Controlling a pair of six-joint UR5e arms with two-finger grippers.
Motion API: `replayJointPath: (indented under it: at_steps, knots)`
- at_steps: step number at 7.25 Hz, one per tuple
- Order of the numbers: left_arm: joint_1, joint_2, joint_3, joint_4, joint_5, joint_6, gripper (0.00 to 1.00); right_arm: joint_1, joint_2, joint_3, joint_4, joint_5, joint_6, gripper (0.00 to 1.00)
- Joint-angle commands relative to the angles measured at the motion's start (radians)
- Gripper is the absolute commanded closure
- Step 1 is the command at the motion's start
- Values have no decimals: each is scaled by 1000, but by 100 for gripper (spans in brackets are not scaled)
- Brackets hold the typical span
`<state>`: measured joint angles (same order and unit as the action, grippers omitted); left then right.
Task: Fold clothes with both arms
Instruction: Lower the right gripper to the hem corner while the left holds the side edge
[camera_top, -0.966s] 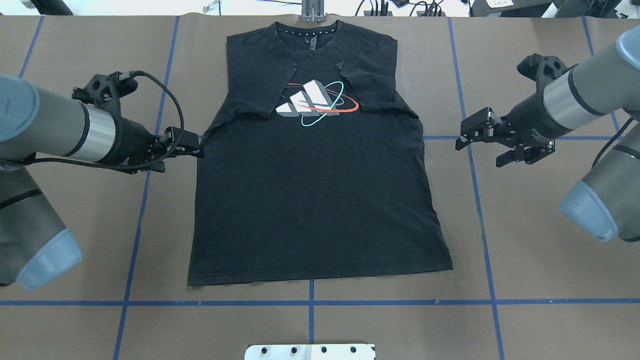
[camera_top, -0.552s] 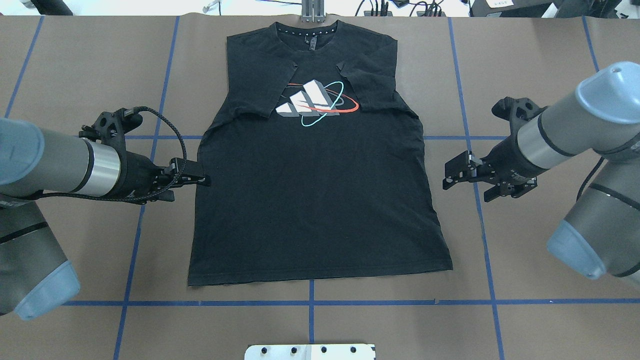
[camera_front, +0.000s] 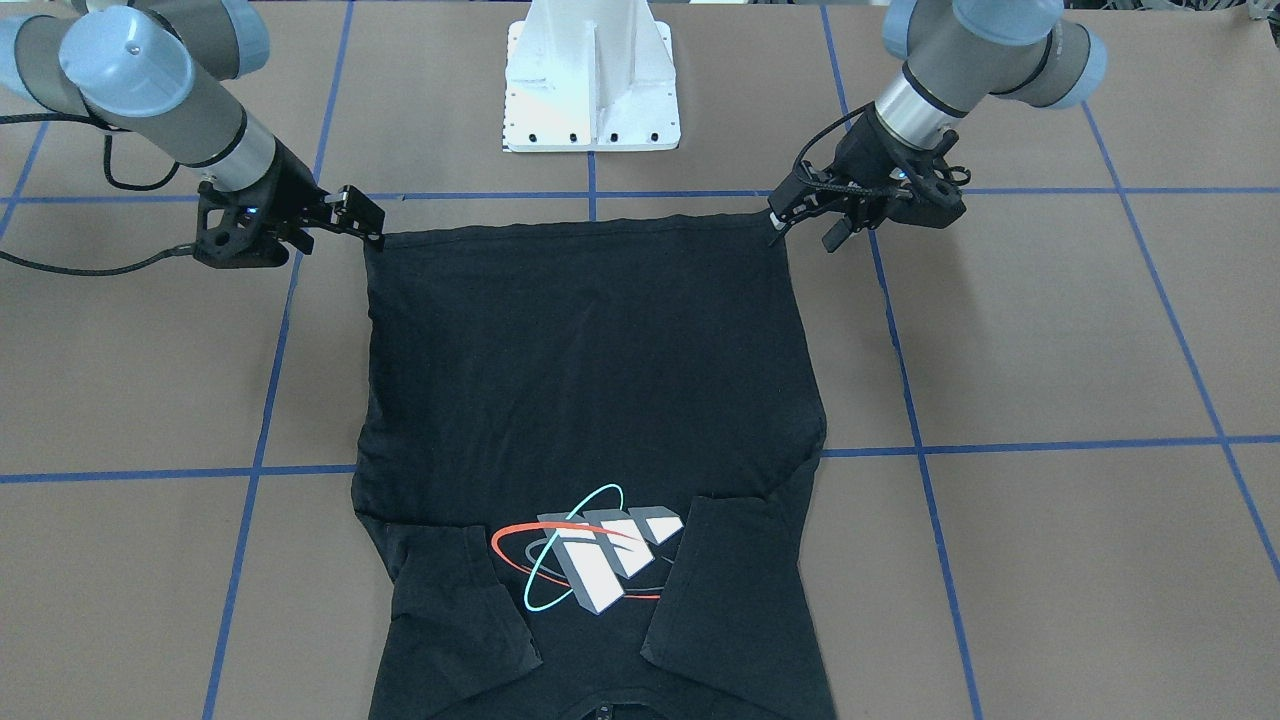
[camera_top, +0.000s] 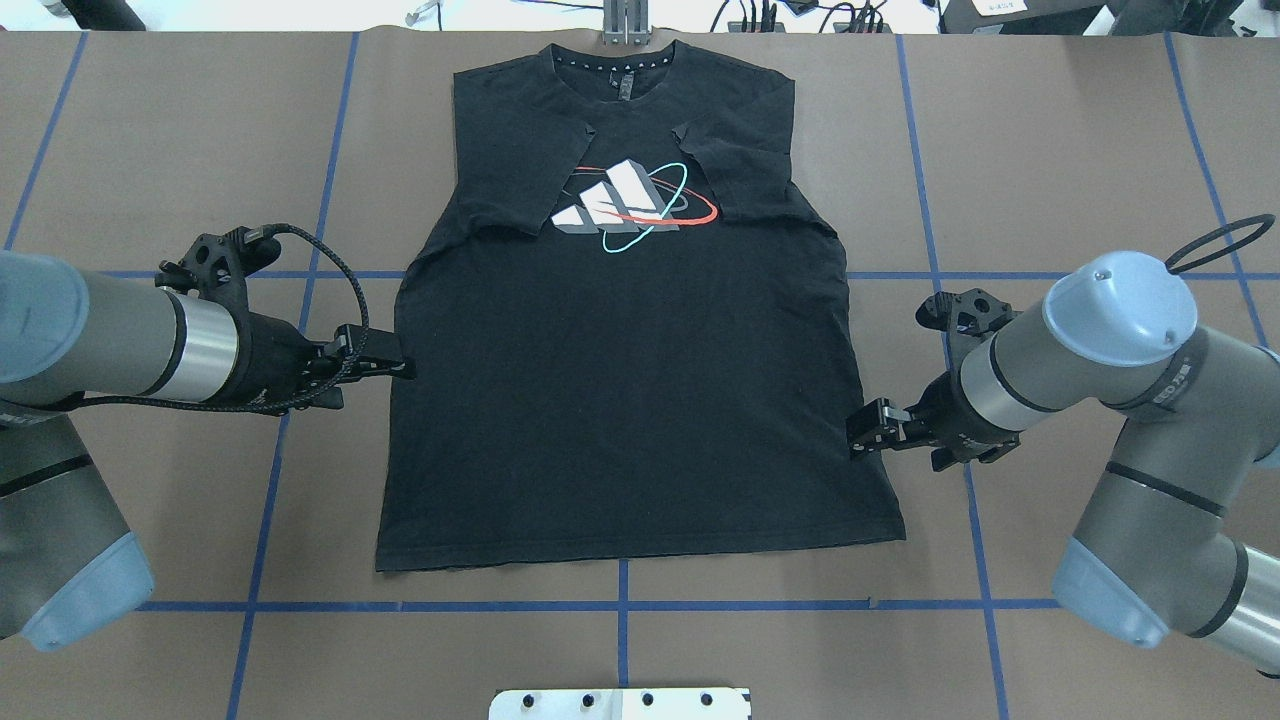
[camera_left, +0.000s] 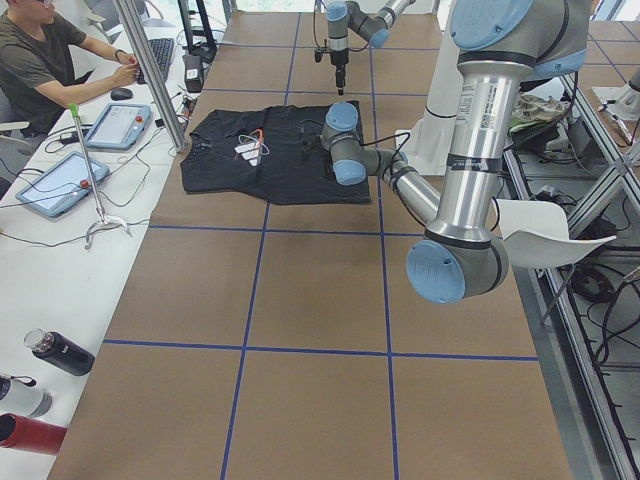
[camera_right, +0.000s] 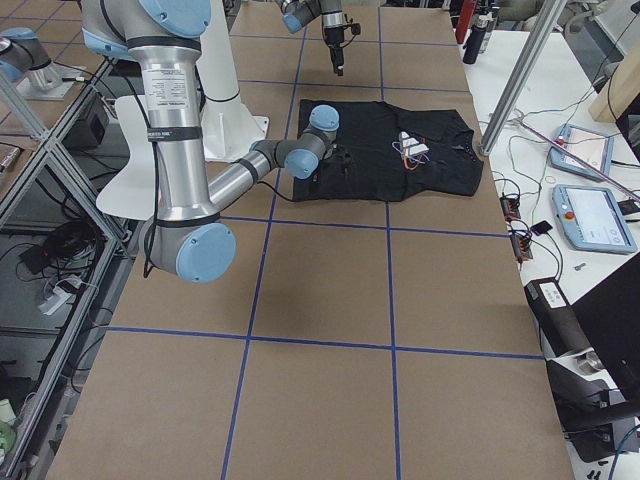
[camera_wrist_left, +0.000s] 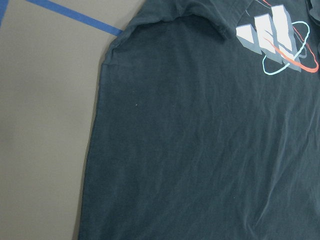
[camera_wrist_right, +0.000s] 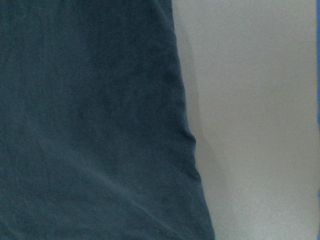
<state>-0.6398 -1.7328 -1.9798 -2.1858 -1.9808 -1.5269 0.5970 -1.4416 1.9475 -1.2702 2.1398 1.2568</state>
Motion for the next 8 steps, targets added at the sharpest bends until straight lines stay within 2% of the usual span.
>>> replayJointPath:
  at_steps: [1,8]
  knots:
    - [0,1,1,0,8,1,0,-36,0,-28,2,-20,1,1]
    - [0,3,1,1,22,5,0,-94,7,-70,2,-23,21,3]
